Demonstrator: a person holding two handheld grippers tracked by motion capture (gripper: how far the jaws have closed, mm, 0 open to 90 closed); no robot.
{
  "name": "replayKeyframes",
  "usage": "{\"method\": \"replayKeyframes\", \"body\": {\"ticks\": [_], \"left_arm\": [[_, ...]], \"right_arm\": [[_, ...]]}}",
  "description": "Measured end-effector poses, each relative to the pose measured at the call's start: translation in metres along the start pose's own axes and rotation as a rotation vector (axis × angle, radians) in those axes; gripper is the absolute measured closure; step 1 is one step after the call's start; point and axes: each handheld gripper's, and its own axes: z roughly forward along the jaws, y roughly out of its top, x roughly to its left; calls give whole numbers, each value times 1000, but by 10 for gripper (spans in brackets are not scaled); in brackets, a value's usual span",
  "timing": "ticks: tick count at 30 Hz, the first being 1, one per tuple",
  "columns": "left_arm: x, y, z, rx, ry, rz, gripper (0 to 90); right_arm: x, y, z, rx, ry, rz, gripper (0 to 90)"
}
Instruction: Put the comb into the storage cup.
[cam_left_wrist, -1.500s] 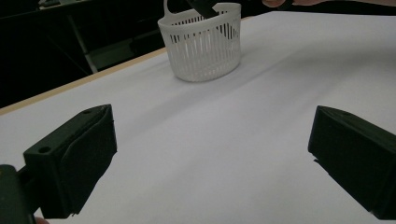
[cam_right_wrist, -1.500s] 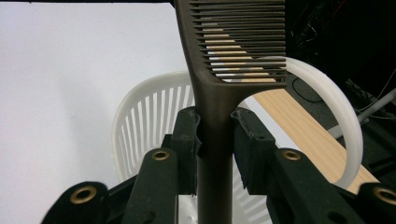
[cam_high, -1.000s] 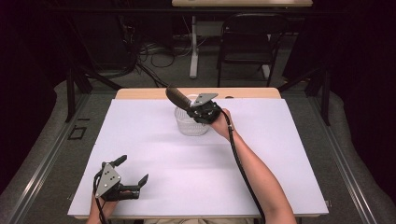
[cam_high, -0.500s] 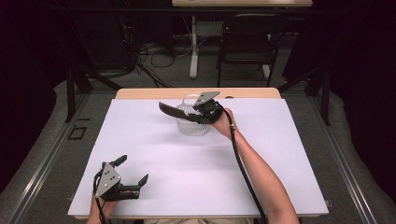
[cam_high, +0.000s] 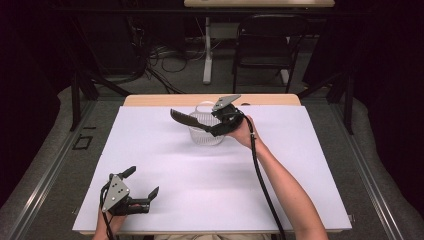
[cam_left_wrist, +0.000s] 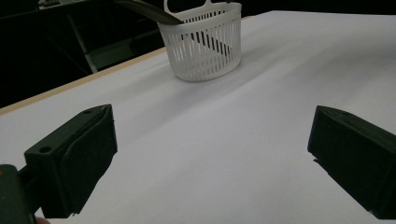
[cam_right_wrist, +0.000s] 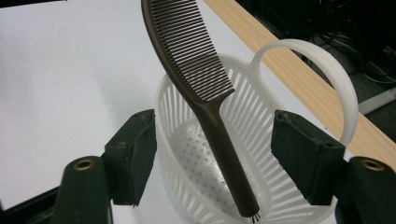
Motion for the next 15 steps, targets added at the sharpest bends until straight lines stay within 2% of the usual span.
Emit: {"method": "replayKeyframes", "body": {"ticks": [8, 15], "left_arm": [[0, 0, 0, 0, 1, 1, 15], [0, 0, 0, 0, 0, 2, 15]], "right_arm": [[4, 0, -11, 18, 32, 11, 202], [5, -4, -19, 27, 37, 31, 144]]}}
